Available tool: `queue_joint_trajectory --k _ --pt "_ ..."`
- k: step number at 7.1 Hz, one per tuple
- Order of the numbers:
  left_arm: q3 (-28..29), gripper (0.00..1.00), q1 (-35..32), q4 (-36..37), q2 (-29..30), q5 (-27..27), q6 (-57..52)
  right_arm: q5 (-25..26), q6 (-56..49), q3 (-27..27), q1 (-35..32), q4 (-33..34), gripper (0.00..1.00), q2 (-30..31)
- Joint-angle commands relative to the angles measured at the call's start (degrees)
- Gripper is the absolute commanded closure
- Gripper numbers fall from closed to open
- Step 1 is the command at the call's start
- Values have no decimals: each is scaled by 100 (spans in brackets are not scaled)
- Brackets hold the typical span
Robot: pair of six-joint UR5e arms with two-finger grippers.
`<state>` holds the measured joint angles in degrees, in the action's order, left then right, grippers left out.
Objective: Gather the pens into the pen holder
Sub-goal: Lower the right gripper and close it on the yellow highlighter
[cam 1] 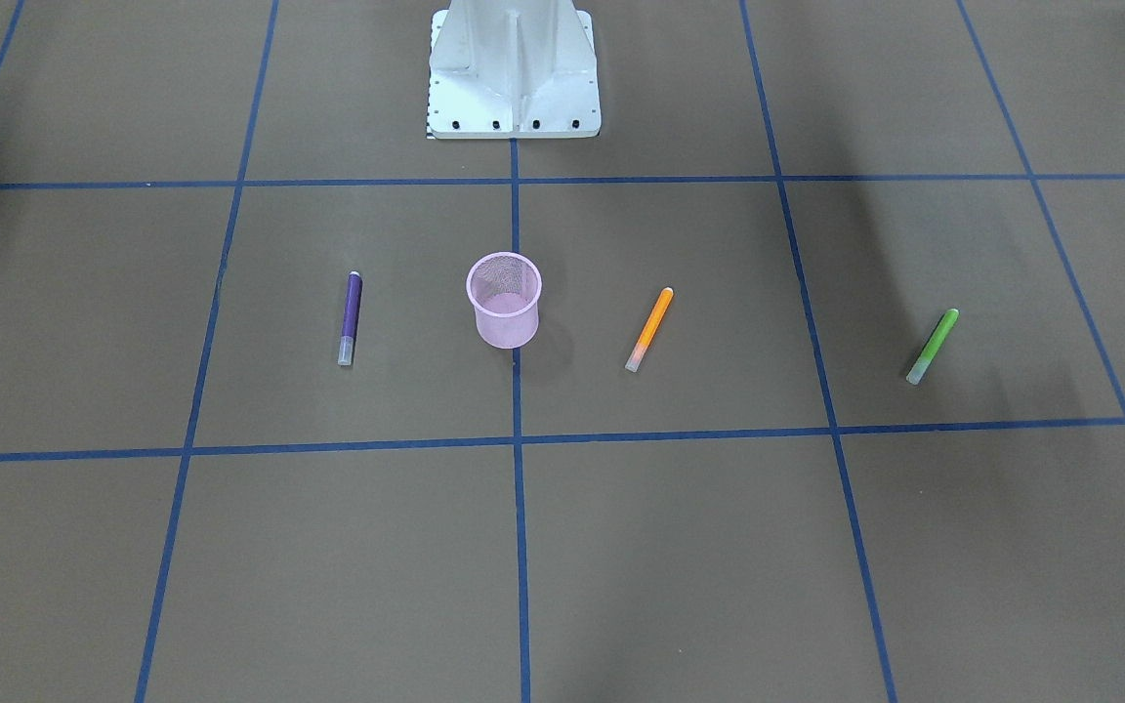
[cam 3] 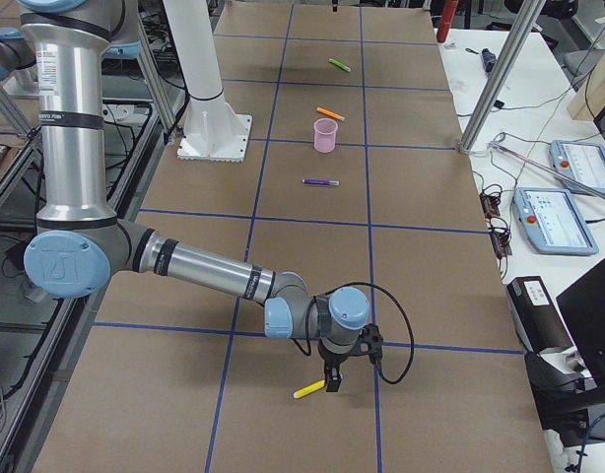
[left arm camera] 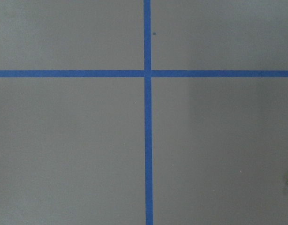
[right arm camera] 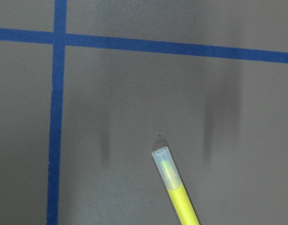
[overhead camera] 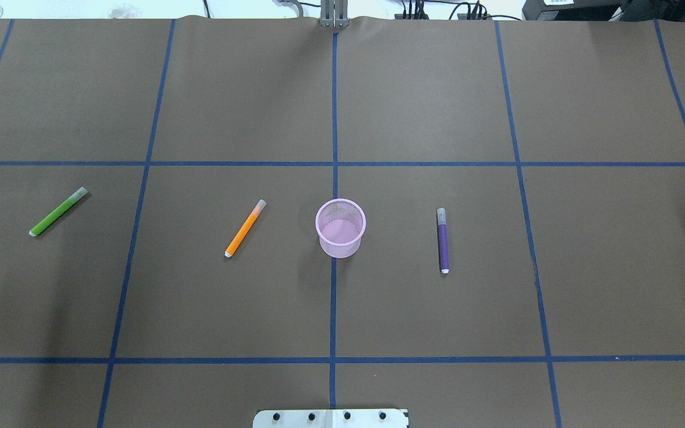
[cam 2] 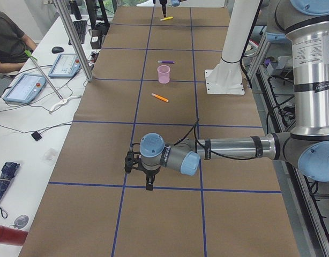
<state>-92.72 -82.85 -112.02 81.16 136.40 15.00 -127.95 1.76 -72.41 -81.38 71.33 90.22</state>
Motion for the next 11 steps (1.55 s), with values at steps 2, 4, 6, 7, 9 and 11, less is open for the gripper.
queue_joint_trajectory --k 2,4,6,7,9,11 --pt "8 0 15 -30 -3 1 3 -2 -528 464 131 -41 0 -171" --pt "17 0 24 -21 -3 1 -14 -19 -824 621 131 -32 0 -189" --pt "43 0 33 -21 -3 1 -14 -98 -862 816 131 -6 5 -312" --pt "43 0 33 -21 -3 1 -14 -107 -879 825 131 3 12 -312" --pt "43 0 33 -21 -3 1 -6 -107 -923 869 131 3 28 -320" --pt "43 0 33 -30 -3 1 12 -107 -932 878 131 3 35 -321"
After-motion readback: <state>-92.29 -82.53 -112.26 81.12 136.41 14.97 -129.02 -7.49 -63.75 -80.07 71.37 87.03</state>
